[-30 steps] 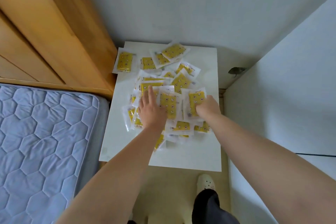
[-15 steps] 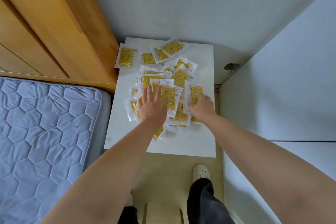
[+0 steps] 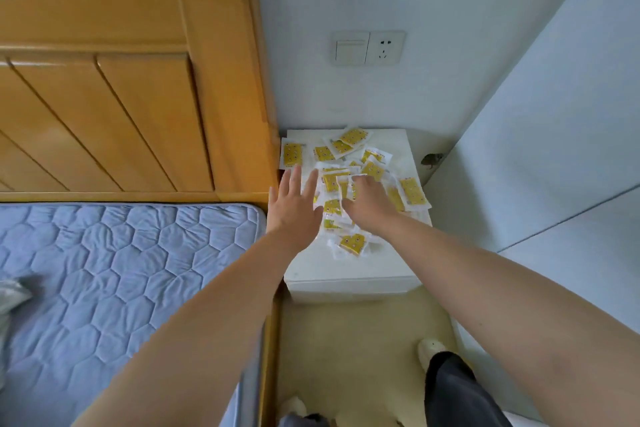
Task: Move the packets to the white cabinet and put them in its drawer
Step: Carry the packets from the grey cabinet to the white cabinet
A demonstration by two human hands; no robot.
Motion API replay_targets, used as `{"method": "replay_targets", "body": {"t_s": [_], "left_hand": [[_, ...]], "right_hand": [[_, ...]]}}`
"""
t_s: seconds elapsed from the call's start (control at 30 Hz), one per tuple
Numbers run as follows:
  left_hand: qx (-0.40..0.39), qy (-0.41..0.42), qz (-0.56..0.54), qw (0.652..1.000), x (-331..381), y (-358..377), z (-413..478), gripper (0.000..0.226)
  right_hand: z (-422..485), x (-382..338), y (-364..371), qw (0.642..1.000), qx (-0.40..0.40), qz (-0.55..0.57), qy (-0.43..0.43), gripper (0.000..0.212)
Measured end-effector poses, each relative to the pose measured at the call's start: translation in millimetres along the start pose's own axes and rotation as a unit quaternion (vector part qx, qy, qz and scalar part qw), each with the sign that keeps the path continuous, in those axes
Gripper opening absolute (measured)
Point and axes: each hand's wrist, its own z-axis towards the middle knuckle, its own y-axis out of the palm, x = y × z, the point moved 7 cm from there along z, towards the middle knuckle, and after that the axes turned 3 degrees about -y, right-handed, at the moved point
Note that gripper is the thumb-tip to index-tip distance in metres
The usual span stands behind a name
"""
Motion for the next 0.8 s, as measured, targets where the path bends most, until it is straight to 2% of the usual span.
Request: {"method": "replay_targets", "body": {"t_s": [0.13, 0.33, 0.57, 0.8], "left_hand": [[0.036, 0.009, 0.015, 0.999, -17.3, -49.5, -45.0, 0.067], [0.078, -0.030, 0.036, 0.996, -16.0, -106.6, -119.0, 0.066], [0.141, -0.113, 0.034, 0.983, 12.8, -138.3, -261.4, 0.068], [0.186, -0.237, 0.043, 0.953, 31.4, -158.4, -438.8, 0.069]], "right_hand": [[-47.0, -55.4, -15.0, 0.998, 0.028, -0.042, -0.026, 0.056], [-121.2, -103.2, -66.3, 0.989, 0.087, -0.067, -0.100, 0.054], [-238.2, -109.7, -104.1, 0.953, 0.105, -0.144, -0.246, 0.057], [-404.2, -145.3, -95.4, 0.908, 0.099, -0.141, -0.381, 0.060]]}}
